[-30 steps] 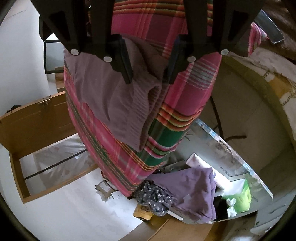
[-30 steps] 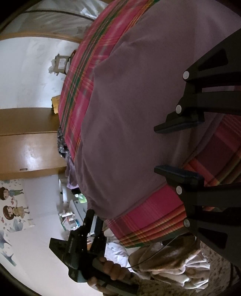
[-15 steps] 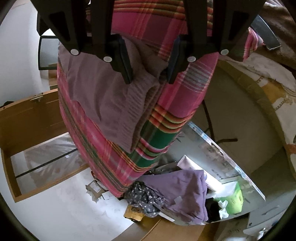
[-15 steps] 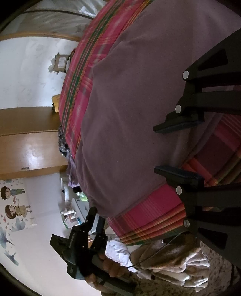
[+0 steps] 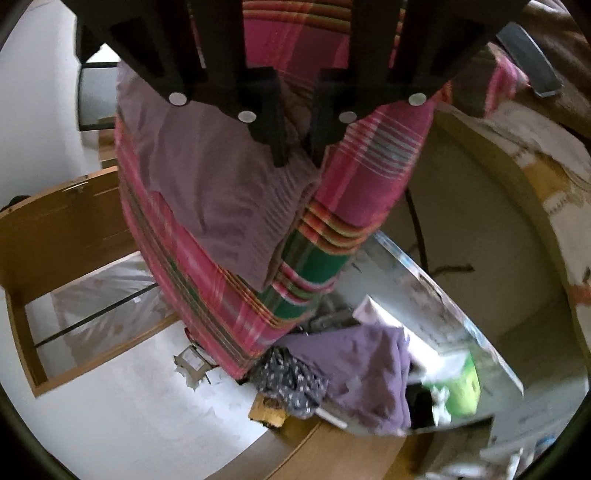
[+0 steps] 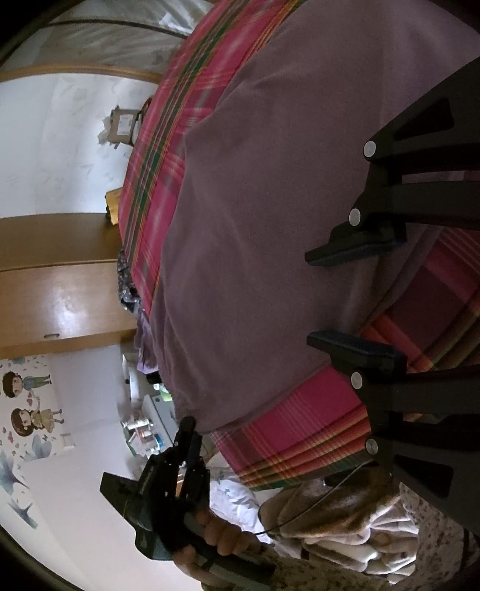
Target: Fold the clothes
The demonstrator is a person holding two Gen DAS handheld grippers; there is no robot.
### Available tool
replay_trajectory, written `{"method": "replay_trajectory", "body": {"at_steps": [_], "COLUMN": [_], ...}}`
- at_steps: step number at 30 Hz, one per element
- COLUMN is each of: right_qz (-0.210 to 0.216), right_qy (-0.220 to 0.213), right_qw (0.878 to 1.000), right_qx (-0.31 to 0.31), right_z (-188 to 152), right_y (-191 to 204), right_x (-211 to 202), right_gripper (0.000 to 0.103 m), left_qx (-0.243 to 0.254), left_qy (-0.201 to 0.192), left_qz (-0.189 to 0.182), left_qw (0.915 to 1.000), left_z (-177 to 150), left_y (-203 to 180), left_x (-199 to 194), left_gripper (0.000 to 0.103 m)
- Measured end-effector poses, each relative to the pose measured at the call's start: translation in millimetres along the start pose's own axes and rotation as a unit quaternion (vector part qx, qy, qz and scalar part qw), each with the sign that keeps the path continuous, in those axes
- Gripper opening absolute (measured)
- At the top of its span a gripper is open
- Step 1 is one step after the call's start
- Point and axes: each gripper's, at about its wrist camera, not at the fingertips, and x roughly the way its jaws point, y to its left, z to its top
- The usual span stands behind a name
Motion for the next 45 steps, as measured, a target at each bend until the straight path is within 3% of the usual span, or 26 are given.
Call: {"method": "replay_trajectory", "body": {"at_steps": [8,11,14,17,22,27,37,40,45], "right_qz": [-0.001,-0.031,-0.086,-0.123,-0.151,-0.139,-0.05,-0.043,-0.048], "right_qy": [-0.004,-0.033,-0.056,-0.063,-0.047,-0.002,0.053,0.06,0.055], "right_qw": [1.0,0.999,0.994,0.988,0.986,0.99,0.997,0.997,0.997], "right_qx": [-0.002,-0.005,0.026,0.073,0.055,0.03,0.015,0.002,-0.011], "right_z": [7.1,18.5,32.7,43.1,58.1,68.3,72.1,71.5,73.6], "right_y": [-6.6,-28.5,-71.8,-115.5,-150.2,-170.4,-180.4,-178.9,-178.8], "right_x": [-5.8,-24.2,-38.7,-44.4,-36.4,-14.1,24.9,26.9,27.0], "right_gripper": [0.038,0.038,0.039,0.038,0.033,0.031,0.029,0.011,0.007], "left_qx": [0.006,0.005,0.002,0.002,-0.001,-0.003,-0.013,-0.023,-0.023], "left_qy": [-0.02,-0.022,-0.025,-0.029,-0.025,-0.025,-0.028,-0.027,-0.026], "left_qz": [0.009,0.005,0.002,0.002,0.002,0.006,0.007,0.008,0.019], "left_qw": [0.9997,0.9997,0.9997,0.9996,0.9997,0.9997,0.9995,0.9993,0.9992], "left_z": [-8.2,-8.6,-9.3,-10.3,-8.5,-8.7,-7.4,-6.3,-4.5], "left_y": [5.9,7.9,10.2,10.2,11.2,10.6,9.8,11.2,6.6], "left_x": [1.2,0.6,1.3,1.9,3.1,4.2,4.5,6.1,6.8], "left_gripper": [0.012,0.012,0.012,0.012,0.012,0.013,0.013,0.013,0.013]}}
